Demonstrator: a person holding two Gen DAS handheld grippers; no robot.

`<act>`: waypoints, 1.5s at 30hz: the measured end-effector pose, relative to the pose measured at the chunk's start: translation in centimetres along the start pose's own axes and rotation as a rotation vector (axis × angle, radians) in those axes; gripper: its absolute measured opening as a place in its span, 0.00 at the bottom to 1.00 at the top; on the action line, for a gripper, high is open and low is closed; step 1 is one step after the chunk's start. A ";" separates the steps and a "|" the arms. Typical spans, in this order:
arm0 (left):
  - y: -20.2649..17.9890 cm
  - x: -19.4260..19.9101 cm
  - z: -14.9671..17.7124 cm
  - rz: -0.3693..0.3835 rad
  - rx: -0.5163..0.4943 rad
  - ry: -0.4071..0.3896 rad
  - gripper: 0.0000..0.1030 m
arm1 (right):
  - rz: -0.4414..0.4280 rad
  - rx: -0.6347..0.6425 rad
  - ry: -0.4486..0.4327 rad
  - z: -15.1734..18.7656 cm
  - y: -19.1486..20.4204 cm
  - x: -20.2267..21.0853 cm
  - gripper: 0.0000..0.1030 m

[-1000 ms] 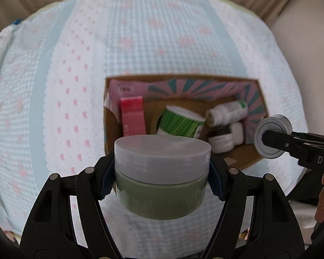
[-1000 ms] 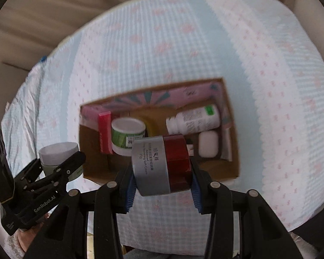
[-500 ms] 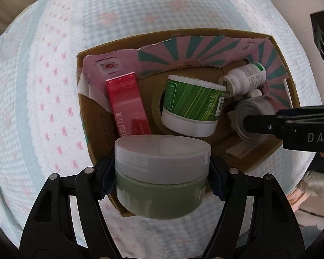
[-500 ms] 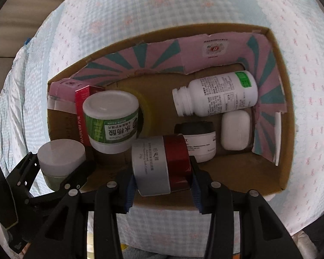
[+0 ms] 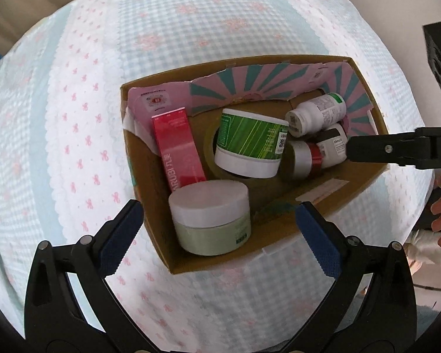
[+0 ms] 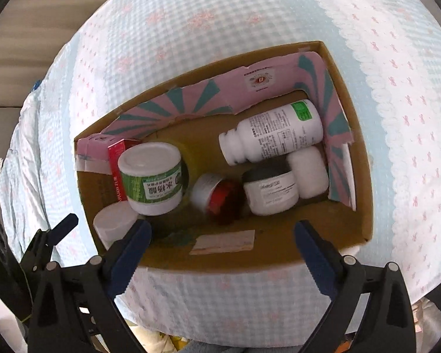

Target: Organize rigid objects

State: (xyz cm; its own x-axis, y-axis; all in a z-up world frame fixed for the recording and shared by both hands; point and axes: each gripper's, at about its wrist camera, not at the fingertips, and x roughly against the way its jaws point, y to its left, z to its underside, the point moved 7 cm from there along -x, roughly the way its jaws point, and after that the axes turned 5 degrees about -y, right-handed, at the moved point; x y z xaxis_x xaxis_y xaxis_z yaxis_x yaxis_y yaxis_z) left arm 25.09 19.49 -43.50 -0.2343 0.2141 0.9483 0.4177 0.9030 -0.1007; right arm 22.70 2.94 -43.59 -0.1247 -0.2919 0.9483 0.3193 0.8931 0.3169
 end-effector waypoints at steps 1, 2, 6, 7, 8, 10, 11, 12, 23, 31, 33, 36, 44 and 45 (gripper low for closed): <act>-0.1 0.2 0.1 -0.003 0.005 -0.005 1.00 | -0.003 0.002 -0.005 0.1 -0.1 0.3 0.94; -0.2 0.5 0.2 -0.005 0.009 -0.011 1.00 | -0.001 0.003 -0.012 0.2 -0.2 0.4 0.94; -0.4 2.0 0.0 -0.021 0.020 -0.040 1.00 | -0.002 0.011 -0.041 0.3 -0.5 1.9 0.94; -0.5 2.5 0.0 -0.028 0.023 -0.048 1.00 | -0.008 0.015 -0.046 0.4 -0.5 2.2 0.94; -0.7 2.9 0.1 -0.033 0.028 -0.055 1.00 | -0.011 0.018 -0.050 0.5 -0.6 2.5 0.94; -1.2 4.1 0.0 -0.045 0.046 -0.070 1.00 | -0.014 0.026 -0.065 0.6 -0.6 3.2 0.94; -1.5 4.9 -0.1 -0.049 0.059 -0.082 1.00 | -0.017 0.032 -0.071 0.7 -0.7 3.7 0.94; -1.8 5.8 -0.2 -0.055 0.073 -0.097 1.00 | -0.022 0.041 -0.076 0.8 -0.7 4.3 0.94; -8.1 20.8 -3.7 -0.105 0.219 -0.351 1.00 | -0.043 0.260 -0.276 1.1 -1.6 18.9 0.94; -13.6 34.0 -5.6 -0.141 0.241 -0.646 1.00 | 0.025 0.376 -0.591 2.0 -3.2 34.0 0.94; -14.8 36.0 -5.4 -0.160 0.234 -0.695 1.00 | 0.028 0.370 -0.657 2.6 -3.8 36.7 0.94; -16.5 38.1 -4.8 -0.196 0.218 -0.752 1.00 | 0.048 0.379 -0.731 3.5 -4.4 39.3 0.94; -19.8 39.3 -3.4 -0.223 0.165 -0.806 1.00 | 0.099 0.389 -0.845 5.2 -6.2 42.5 0.94; -20.0 39.2 -3.3 -0.219 0.165 -0.807 1.00 | 0.106 0.393 -0.856 5.3 -6.2 42.6 0.94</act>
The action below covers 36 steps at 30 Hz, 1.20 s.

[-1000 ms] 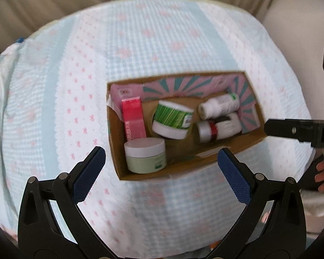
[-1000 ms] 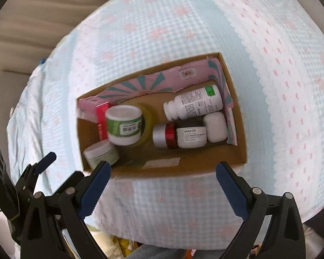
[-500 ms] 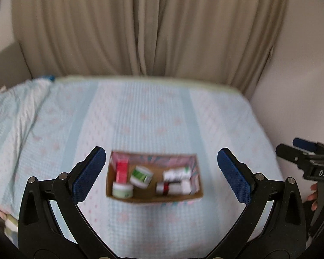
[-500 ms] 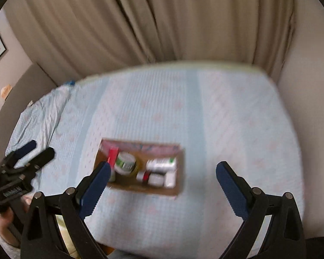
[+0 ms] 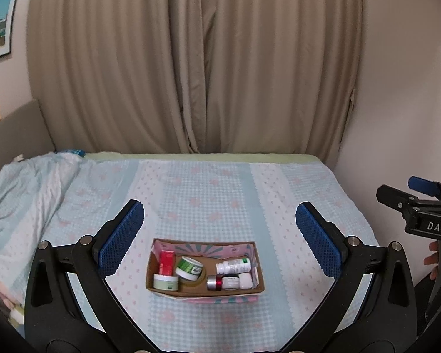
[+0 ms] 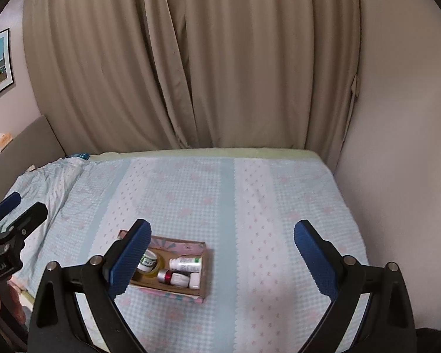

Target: Organize rigid objects

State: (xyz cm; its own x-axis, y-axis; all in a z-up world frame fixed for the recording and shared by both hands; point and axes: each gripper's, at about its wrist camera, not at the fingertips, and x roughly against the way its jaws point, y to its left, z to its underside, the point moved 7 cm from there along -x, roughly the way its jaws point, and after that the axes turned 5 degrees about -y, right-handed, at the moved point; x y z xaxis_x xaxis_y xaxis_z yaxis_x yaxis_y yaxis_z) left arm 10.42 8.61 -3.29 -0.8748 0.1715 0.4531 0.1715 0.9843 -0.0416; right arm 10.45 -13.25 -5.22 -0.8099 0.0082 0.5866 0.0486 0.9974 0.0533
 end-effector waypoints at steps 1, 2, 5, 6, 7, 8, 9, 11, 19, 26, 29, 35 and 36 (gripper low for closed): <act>-0.2 0.1 0.1 0.003 0.002 0.000 1.00 | 0.001 0.003 -0.004 -0.1 -0.2 0.3 0.94; -0.4 0.1 0.2 0.007 0.001 0.000 1.00 | 0.004 0.005 -0.008 -0.1 -0.3 0.4 0.94; -0.8 0.2 0.3 0.007 -0.007 -0.002 1.00 | 0.003 -0.001 -0.018 -0.2 -0.4 0.5 0.94; -0.9 0.2 0.2 0.006 -0.010 -0.004 1.00 | 0.004 -0.002 -0.020 -0.3 -0.5 0.6 0.94; -1.0 0.3 0.2 0.005 -0.012 -0.006 1.00 | 0.005 -0.002 -0.023 -0.3 -0.6 0.7 0.94; -1.0 0.3 0.2 0.005 -0.014 -0.007 1.00 | 0.008 -0.001 -0.027 -0.4 -0.6 0.7 0.94; -1.1 0.2 0.2 0.006 -0.017 -0.007 1.00 | 0.009 0.000 -0.028 -0.4 -0.7 0.6 0.94; -1.3 0.2 0.2 0.005 -0.017 -0.007 1.00 | 0.008 -0.004 -0.032 -0.4 -0.8 0.6 0.94; -1.5 -0.1 0.0 0.004 -0.021 -0.009 1.00 | 0.009 -0.012 -0.036 -0.4 -1.2 0.6 0.94; -1.3 -0.1 -0.2 0.005 -0.019 -0.016 1.00 | 0.018 -0.010 -0.048 -0.6 -1.1 0.6 0.94; -1.1 0.0 -0.3 0.005 -0.016 -0.020 1.00 | 0.021 -0.008 -0.052 -0.7 -1.1 0.8 0.94; -1.0 0.3 -0.1 0.007 -0.020 -0.029 1.00 | 0.025 -0.005 -0.059 -0.8 -1.0 0.7 0.94; -1.0 0.3 -0.1 0.008 -0.021 -0.030 1.00 | 0.027 -0.006 -0.060 -0.8 -1.0 0.7 0.94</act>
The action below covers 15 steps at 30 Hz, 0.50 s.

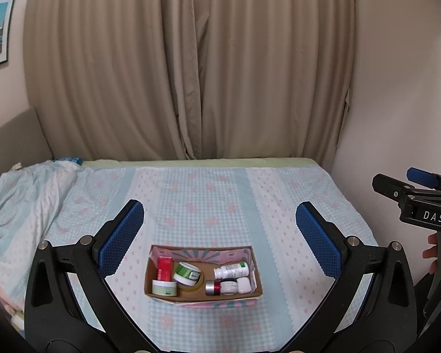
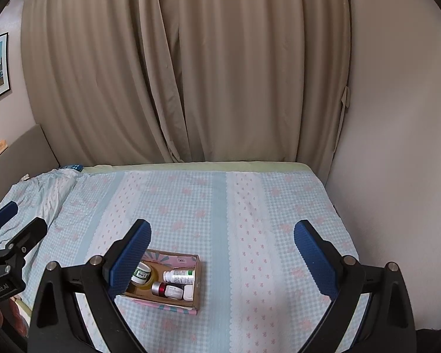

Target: Organize rigid objects

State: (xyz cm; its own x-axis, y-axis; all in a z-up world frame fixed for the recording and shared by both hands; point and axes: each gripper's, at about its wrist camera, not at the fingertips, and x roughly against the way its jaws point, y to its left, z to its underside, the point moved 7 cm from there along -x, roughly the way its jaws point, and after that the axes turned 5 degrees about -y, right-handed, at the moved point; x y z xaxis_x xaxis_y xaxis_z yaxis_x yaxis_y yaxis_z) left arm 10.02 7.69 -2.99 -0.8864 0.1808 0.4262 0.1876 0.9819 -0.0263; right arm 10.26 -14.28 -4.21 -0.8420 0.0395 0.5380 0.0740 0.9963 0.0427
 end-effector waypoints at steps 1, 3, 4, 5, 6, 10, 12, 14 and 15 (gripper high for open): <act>0.0 0.0 0.0 0.002 -0.001 0.000 1.00 | 0.001 0.000 -0.002 0.0 0.0 0.2 0.94; -0.1 0.0 0.0 0.003 -0.001 0.000 1.00 | 0.001 0.000 -0.003 -0.1 0.1 0.2 0.94; -0.1 0.0 0.0 0.006 -0.002 0.000 1.00 | 0.000 0.001 -0.002 0.0 0.1 0.1 0.94; -0.2 0.0 0.0 0.009 -0.003 -0.001 1.00 | 0.000 0.000 -0.001 0.0 0.1 0.1 0.94; -0.2 0.1 0.0 0.011 -0.003 -0.002 1.00 | 0.000 0.002 -0.001 0.0 0.1 0.2 0.94; -0.2 0.1 -0.1 0.014 -0.005 -0.006 1.00 | 0.004 0.001 -0.005 -0.1 0.1 0.2 0.94; -0.2 0.2 -0.1 0.015 -0.007 -0.011 1.00 | 0.003 0.000 -0.006 -0.1 0.0 0.2 0.94; -0.3 0.2 -0.2 0.017 -0.008 -0.016 1.00 | 0.002 0.003 -0.006 -0.1 0.0 0.1 0.94; -0.3 0.2 -0.2 0.019 -0.009 -0.017 1.00 | 0.003 0.002 -0.007 -0.1 0.0 0.1 0.94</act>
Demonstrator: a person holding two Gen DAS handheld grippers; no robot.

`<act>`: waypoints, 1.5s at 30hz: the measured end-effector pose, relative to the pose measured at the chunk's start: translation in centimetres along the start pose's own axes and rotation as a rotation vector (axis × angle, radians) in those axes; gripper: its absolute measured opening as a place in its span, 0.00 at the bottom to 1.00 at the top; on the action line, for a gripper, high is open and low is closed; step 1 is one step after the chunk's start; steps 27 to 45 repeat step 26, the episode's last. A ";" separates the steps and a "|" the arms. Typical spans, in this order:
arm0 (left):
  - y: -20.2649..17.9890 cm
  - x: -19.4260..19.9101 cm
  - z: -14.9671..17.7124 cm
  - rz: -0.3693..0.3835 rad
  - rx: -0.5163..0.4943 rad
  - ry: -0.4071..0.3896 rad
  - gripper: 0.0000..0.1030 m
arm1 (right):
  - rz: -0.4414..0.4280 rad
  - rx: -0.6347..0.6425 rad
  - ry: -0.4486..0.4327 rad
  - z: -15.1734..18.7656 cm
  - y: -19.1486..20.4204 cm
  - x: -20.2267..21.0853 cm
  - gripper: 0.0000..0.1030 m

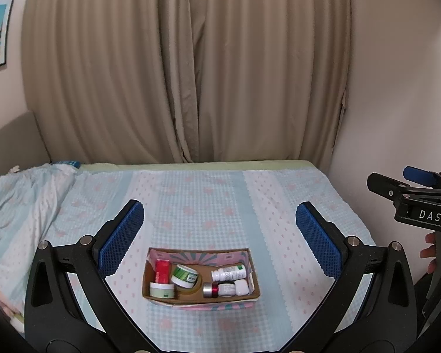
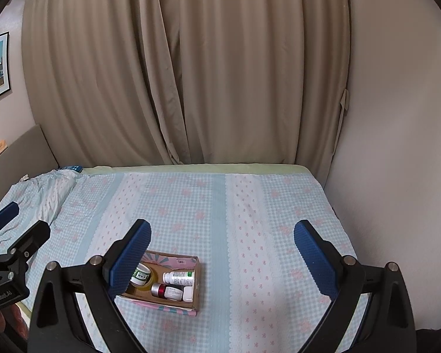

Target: Organize rigid objects

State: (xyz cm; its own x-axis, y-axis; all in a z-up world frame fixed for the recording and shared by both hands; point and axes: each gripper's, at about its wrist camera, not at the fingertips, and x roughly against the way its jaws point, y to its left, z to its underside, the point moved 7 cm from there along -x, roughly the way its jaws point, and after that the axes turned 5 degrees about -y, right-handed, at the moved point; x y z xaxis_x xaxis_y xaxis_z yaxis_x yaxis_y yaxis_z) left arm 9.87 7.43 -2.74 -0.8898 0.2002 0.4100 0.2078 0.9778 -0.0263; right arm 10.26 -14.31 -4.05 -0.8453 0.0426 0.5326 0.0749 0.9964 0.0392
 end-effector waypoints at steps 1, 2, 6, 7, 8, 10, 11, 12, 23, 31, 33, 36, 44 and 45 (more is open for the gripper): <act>0.0 0.1 0.0 0.000 -0.001 -0.003 1.00 | -0.001 -0.001 0.000 0.0 0.0 0.0 0.94; 0.0 0.1 0.0 -0.004 -0.003 -0.006 1.00 | -0.002 -0.001 0.000 -0.1 0.0 -0.1 0.94; 0.0 0.2 -0.1 -0.015 -0.011 -0.015 1.00 | -0.002 0.000 -0.004 -0.1 0.0 -0.1 0.94; 0.1 0.2 -0.1 -0.014 -0.012 -0.016 1.00 | -0.003 0.000 -0.005 -0.1 0.0 -0.1 0.94; 0.0 0.2 -0.1 -0.012 -0.012 -0.018 1.00 | -0.003 0.000 -0.007 -0.2 0.0 -0.1 0.94; 0.1 0.3 -0.2 -0.011 -0.008 -0.024 1.00 | -0.004 0.001 -0.009 -0.3 0.1 -0.1 0.94; 0.2 0.4 -0.3 -0.015 -0.007 -0.027 1.00 | -0.003 0.001 -0.010 -0.3 0.1 -0.1 0.94; 0.3 0.4 -0.3 -0.024 -0.007 -0.032 1.00 | -0.003 0.001 -0.010 -0.3 0.0 -0.1 0.94; 1.1 0.4 -0.4 -0.096 0.008 -0.051 1.00 | -0.002 -0.005 -0.009 -0.3 0.0 -0.4 0.94; 0.9 0.5 -0.3 -0.080 0.008 -0.059 1.00 | -0.003 -0.002 -0.008 -0.3 0.0 -0.4 0.94; 0.9 0.5 -0.3 -0.080 0.008 -0.059 1.00 | -0.003 -0.002 -0.008 -0.3 0.0 -0.4 0.94; 0.9 0.5 -0.3 -0.080 0.008 -0.059 1.00 | -0.003 -0.002 -0.008 -0.3 0.0 -0.4 0.94; 0.9 0.5 -0.3 -0.080 0.008 -0.059 1.00 | -0.003 -0.002 -0.008 -0.3 0.0 -0.4 0.94; 0.9 0.5 -0.3 -0.080 0.008 -0.059 1.00 | -0.003 -0.002 -0.008 -0.3 0.0 -0.4 0.94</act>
